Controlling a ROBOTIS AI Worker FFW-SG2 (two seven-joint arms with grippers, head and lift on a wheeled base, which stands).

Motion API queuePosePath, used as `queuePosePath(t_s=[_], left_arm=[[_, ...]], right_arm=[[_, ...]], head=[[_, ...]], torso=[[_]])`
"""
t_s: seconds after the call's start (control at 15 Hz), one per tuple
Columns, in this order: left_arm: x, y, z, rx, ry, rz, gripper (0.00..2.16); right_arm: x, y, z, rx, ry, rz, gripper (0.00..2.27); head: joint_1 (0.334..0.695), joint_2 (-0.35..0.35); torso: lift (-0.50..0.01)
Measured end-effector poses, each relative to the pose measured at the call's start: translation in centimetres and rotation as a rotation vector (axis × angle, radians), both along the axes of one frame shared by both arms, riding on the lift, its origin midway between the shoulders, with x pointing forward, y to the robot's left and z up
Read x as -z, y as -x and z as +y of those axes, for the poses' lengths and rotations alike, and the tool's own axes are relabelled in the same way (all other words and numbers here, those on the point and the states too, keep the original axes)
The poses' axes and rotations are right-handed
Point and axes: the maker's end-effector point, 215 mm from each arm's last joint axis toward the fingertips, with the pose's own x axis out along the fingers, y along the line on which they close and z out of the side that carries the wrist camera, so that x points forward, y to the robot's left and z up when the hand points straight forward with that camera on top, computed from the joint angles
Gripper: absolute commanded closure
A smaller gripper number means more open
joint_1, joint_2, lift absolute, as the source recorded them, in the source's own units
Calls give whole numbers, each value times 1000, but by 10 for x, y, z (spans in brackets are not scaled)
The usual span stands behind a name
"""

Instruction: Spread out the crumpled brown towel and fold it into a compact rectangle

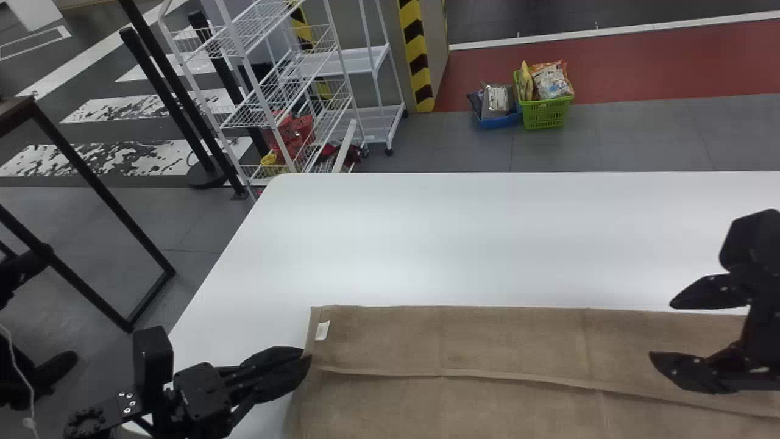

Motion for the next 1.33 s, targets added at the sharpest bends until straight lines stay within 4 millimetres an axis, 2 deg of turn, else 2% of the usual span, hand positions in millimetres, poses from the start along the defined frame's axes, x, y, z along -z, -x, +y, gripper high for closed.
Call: queuePosePath(t_s=[0.27,0.8,0.93,1.2,1.33], left_arm=[[-2,4,-1,8,-3,0,1001],[-5,4,1,11,-4,-10,1001],[-6,5,2,9,-4,-12,1001],[-5,5,4,7,-5,-13,998],[-5,5,5,6,-4,-12,1001]], right_arm=[[13,13,24,-53,79,9,404],[52,29,50,-129,162,69,410],[56,29,55,-138,164,78,508],[55,26,61,-146,155,78,508],[55,25,61,-145,155,80,620]], head=[[695,350],[695,350],[695,350],[695,350],[695,350]], torso=[[-127],[-127],[-127],[-127],[-127]])
